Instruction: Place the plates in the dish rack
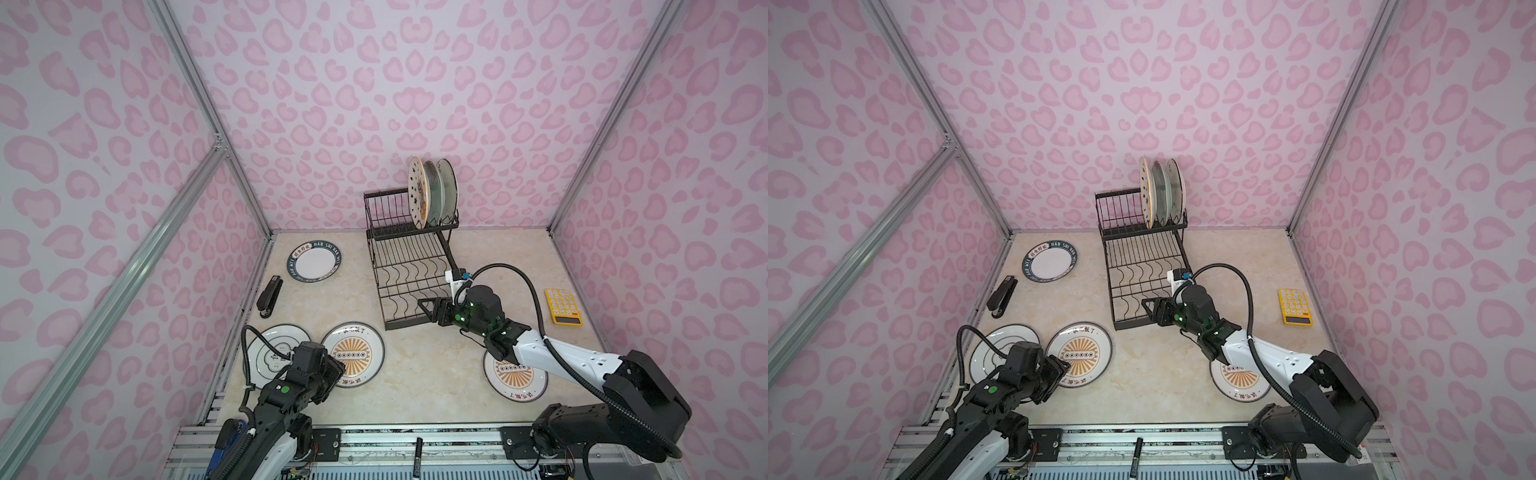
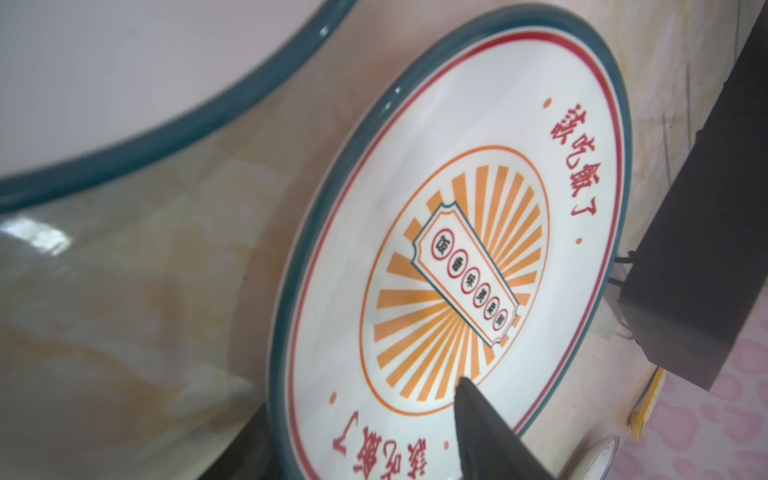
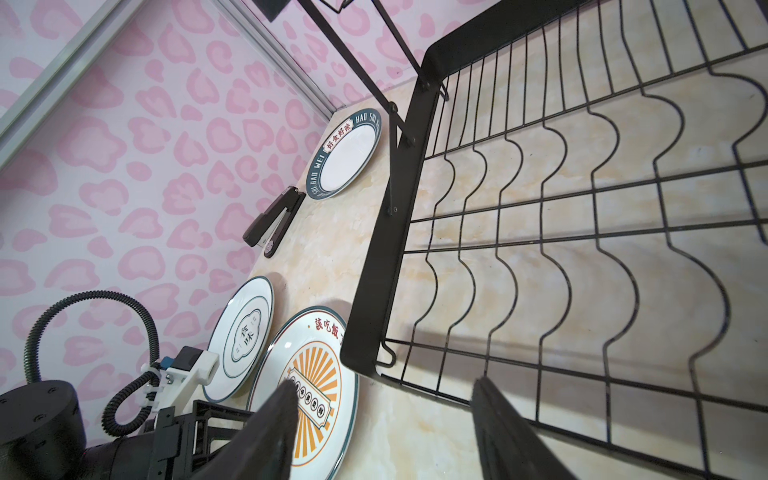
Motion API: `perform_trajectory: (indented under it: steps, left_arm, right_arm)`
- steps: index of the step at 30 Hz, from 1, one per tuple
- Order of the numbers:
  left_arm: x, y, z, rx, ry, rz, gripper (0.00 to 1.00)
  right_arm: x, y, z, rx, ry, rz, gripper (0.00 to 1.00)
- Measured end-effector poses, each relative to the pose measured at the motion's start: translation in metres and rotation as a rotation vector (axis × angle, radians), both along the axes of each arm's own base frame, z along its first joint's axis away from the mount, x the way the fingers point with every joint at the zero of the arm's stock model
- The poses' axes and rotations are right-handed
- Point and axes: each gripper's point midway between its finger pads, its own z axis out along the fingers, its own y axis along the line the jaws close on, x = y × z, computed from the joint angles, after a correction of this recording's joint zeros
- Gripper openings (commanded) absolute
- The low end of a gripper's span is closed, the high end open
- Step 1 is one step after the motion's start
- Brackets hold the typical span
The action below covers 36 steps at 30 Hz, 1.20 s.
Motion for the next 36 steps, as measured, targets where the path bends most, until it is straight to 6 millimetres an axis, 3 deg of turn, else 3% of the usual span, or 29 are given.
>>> perform_trajectory:
  steps: [15,22,27,36]
  left_arm:
    - [0.013,-0.005,0.001,-0.033,-0.036,0.011,0.62]
    - [0.006,-0.005,0.0,-0.084,-0.054,0.045,0.51]
    - [0.004,-0.004,-0.002,-0.09,-0.053,0.059,0.49]
    - [0.01,-0.003,-0.003,-0.093,-0.059,0.09,0.49]
  right_arm:
    - [-0.011,0.001,-0.012,-0.021,0.025,0.016,0.64]
    - [-0.011,-0.001,-0.009,-0.021,0.015,0.004,0.63]
    - [-0.013,0.001,-0.009,-0.02,0.015,0.01,0.62]
    - [-0.042,0.024,-0.035,-0.043,0.084,0.099,0.62]
